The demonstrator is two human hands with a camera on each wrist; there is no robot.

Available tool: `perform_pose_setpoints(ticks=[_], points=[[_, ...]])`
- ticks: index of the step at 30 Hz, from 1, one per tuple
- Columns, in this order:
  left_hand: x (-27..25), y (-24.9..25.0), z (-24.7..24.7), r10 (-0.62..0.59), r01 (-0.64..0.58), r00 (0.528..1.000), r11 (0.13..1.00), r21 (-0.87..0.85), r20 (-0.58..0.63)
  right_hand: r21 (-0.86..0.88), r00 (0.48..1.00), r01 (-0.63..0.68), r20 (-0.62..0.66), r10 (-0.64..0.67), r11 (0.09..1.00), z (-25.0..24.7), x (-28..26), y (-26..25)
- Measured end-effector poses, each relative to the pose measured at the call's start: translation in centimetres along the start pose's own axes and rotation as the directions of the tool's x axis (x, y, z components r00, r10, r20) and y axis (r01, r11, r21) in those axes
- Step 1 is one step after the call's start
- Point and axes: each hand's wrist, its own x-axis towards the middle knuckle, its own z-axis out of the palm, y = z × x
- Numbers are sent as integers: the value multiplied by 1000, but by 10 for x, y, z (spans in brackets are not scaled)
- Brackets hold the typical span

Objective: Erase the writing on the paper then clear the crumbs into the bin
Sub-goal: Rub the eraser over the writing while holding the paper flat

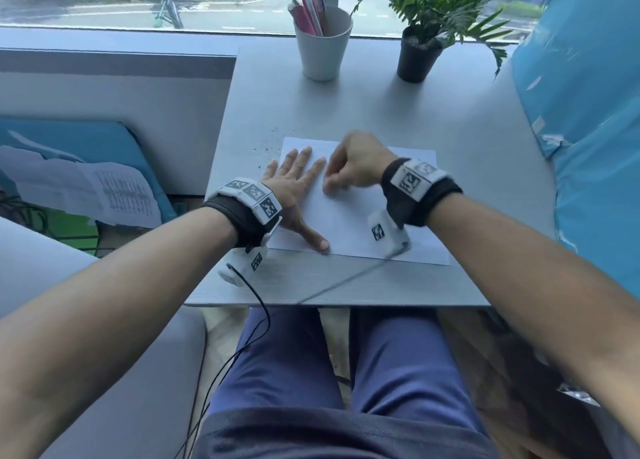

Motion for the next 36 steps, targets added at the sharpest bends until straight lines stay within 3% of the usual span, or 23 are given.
perform_pose_setpoints(ticks=[3, 8, 9, 13, 15, 21, 24, 27, 30, 32, 36], points=[[0, 0, 1, -2, 2, 1000, 1000, 0, 3, 43, 991, -30, -129, 35, 999, 0, 12, 5], [1, -2, 5, -3, 3, 1000, 1000, -17, -12, -2, 975, 33, 219, -31, 999, 16, -33, 4], [1, -3, 5, -3, 3, 1000, 1000, -19, -16, 0, 977, 39, 211, -38, 999, 14, -30, 4], [2, -2, 3, 2, -2, 1000, 1000, 0, -3, 76, 996, -39, -71, 44, 996, -1, 11, 6], [2, -2, 3, 4, -4, 1000, 1000, 7, 1, 89, 989, -58, -133, 69, 994, -1, 18, 6], [3, -4, 7, 9, -9, 1000, 1000, -19, -13, 53, 991, -11, 134, 4, 999, 17, -34, 7], [5, -5, 9, 18, -17, 1000, 1000, 8, -22, 70, 999, -3, 41, 0, 998, 16, -36, 15], [4, -6, 5, 29, -29, 1000, 999, 19, -7, 131, 990, -82, -105, 96, 988, 2, -35, 32], [2, -5, -1, 15, -14, 1000, 998, 67, -2, 59, 981, -180, -61, 184, 982, -2, -40, 53], [3, -5, -5, -5, 9, 1000, 985, 170, -22, 116, 977, -201, -45, 207, 973, -1, -44, 62], [-4, 5, -18, -152, 189, 979, 928, 322, -137, 162, 972, -212, -72, 226, 964, -1, -39, 62]])
